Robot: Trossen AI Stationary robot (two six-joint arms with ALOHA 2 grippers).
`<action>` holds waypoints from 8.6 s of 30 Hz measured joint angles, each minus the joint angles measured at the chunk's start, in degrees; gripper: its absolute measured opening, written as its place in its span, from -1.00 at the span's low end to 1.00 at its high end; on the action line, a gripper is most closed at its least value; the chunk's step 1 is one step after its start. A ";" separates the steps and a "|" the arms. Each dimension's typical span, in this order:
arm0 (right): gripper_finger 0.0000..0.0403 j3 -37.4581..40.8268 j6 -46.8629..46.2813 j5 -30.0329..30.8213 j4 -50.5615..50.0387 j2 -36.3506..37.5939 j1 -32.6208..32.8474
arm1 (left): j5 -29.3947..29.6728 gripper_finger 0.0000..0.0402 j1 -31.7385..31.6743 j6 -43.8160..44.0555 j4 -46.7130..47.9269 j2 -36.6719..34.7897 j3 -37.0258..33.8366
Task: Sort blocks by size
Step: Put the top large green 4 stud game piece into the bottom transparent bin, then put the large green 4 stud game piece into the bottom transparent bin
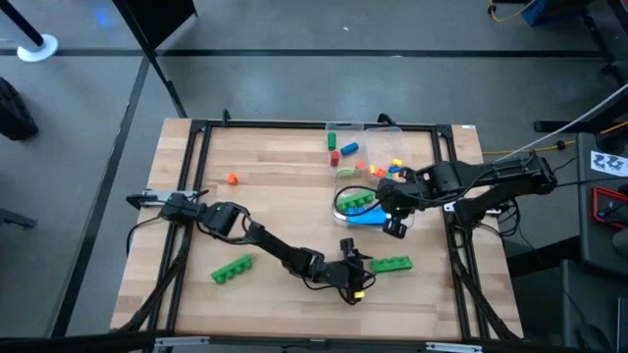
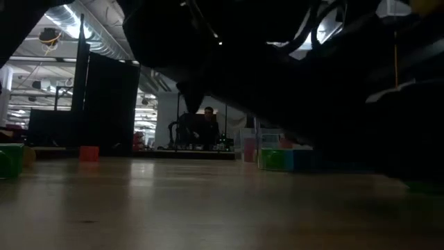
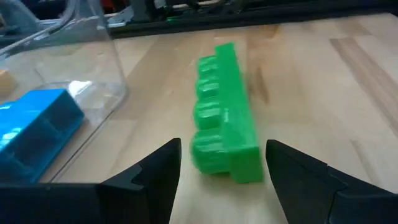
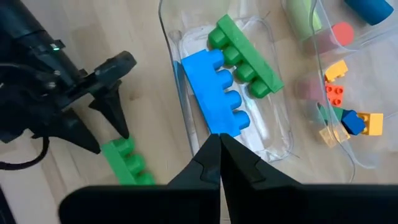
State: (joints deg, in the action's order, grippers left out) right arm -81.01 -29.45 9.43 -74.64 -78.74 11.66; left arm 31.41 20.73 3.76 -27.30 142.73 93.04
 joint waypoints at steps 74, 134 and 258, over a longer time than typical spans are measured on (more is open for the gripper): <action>-0.97 0.11 -17.88 -5.66 -8.85 0.02 12.46 | -5.96 -0.58 -7.34 20.32 0.90 0.75 -0.03; -0.97 44.37 -63.25 25.08 52.71 -12.16 41.24 | -7.23 -0.95 -6.90 19.50 0.80 0.75 -0.03; -0.26 19.71 -36.24 22.51 24.18 1.22 41.20 | -47.18 -0.32 -4.17 46.56 57.29 -68.05 -57.00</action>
State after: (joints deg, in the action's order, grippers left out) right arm -61.30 -65.69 31.94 -50.46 -77.52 52.86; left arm -15.77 16.56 50.32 29.99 74.67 36.04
